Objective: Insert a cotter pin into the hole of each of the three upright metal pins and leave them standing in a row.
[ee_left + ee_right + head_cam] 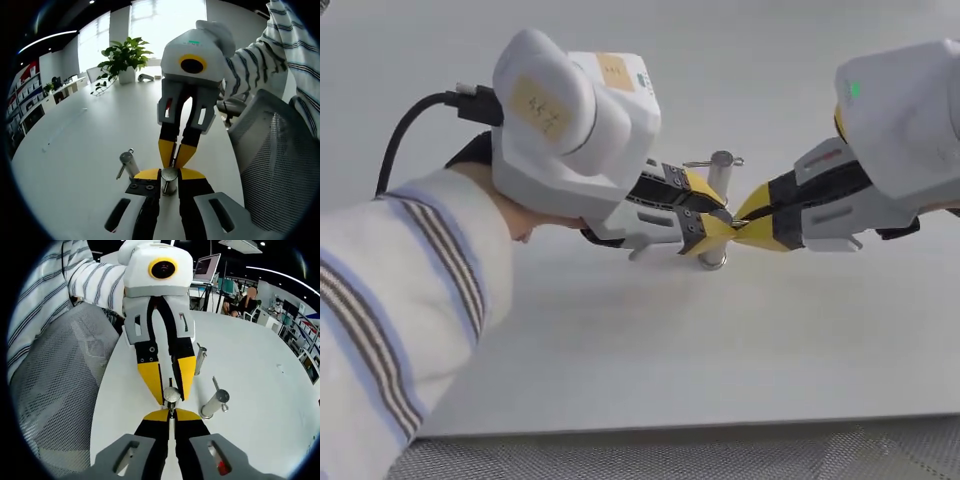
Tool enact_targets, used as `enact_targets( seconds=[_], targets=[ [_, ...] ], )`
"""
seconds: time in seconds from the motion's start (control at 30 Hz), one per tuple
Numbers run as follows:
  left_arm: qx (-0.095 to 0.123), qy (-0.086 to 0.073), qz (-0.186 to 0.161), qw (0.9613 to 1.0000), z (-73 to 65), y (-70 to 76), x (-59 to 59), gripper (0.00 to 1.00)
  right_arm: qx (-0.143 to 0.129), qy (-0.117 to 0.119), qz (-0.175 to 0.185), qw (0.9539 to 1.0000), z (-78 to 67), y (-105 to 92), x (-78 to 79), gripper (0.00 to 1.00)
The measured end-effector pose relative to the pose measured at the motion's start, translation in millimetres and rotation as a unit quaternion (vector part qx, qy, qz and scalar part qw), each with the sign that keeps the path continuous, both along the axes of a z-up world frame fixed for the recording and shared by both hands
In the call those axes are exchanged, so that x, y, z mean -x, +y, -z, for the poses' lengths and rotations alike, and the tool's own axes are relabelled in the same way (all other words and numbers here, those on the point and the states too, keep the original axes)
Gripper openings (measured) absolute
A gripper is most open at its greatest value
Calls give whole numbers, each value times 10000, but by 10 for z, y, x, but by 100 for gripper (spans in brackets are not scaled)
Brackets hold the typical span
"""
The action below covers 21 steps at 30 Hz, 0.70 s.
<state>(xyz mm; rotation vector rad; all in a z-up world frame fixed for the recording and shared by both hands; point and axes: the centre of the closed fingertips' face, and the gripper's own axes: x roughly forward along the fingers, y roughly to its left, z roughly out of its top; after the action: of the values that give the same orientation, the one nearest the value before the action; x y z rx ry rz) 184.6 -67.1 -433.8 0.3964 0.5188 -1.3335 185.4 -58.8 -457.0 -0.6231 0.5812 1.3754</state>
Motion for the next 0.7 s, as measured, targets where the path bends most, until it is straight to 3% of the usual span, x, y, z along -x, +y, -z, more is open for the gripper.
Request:
enact_targets(
  seconds=[0.23,0.47,0.7],
  targets=[
    [0,18,-29,10000,1,-9,-7,9,-39,-100,34,9999,-10,-6,-4,0],
    [-20,17,-49,10000,11,-3,-25,9,-35,-58,216,9997,-32,-119,10,11],
    [-49,-4,-44,10000,12,-6,-25,9,-183,64,381,9991,-101,-180,25,5]
  ],
)
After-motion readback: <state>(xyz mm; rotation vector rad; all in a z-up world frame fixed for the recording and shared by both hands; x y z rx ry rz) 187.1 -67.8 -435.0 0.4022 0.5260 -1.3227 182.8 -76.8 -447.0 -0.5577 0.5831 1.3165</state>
